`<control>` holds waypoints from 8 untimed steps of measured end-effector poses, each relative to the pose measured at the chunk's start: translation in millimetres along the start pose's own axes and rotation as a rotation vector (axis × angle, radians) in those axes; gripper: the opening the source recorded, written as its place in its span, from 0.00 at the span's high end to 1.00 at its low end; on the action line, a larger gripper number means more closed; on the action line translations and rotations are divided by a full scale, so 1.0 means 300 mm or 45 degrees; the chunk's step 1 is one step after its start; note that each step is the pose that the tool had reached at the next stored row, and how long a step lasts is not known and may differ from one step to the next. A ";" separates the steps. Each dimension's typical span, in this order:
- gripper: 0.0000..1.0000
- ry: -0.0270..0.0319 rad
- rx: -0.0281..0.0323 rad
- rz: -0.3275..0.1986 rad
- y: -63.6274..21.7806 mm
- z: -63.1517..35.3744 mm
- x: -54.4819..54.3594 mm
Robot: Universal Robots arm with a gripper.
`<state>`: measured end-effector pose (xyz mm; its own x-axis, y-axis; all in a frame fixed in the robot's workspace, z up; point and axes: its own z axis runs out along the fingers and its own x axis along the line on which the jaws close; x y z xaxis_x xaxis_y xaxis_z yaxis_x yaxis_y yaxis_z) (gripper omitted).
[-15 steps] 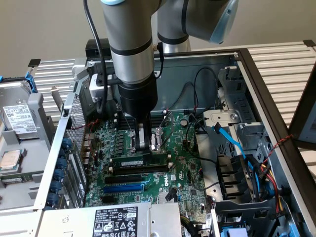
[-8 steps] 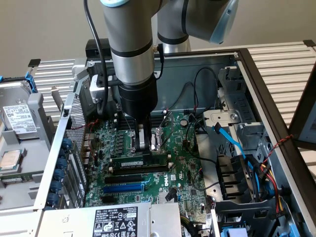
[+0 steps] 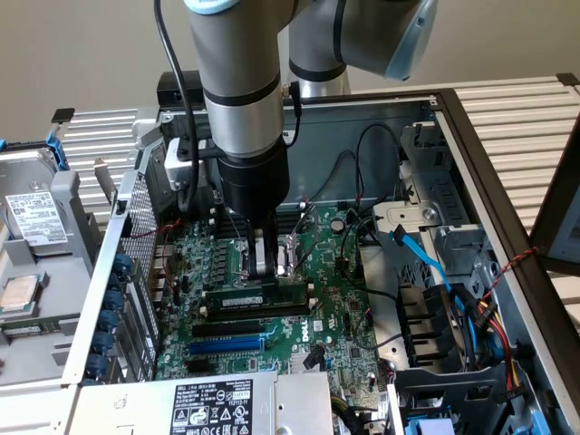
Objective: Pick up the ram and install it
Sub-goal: 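Insert the ram into the slot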
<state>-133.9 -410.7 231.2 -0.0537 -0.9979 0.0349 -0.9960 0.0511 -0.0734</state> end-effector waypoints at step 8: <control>0.88 -0.0079 -0.0008 0.001 -0.001 0.001 0.008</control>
<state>-133.8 -413.2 231.0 -0.0537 -0.9981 0.0287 -0.9960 0.0515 -0.0727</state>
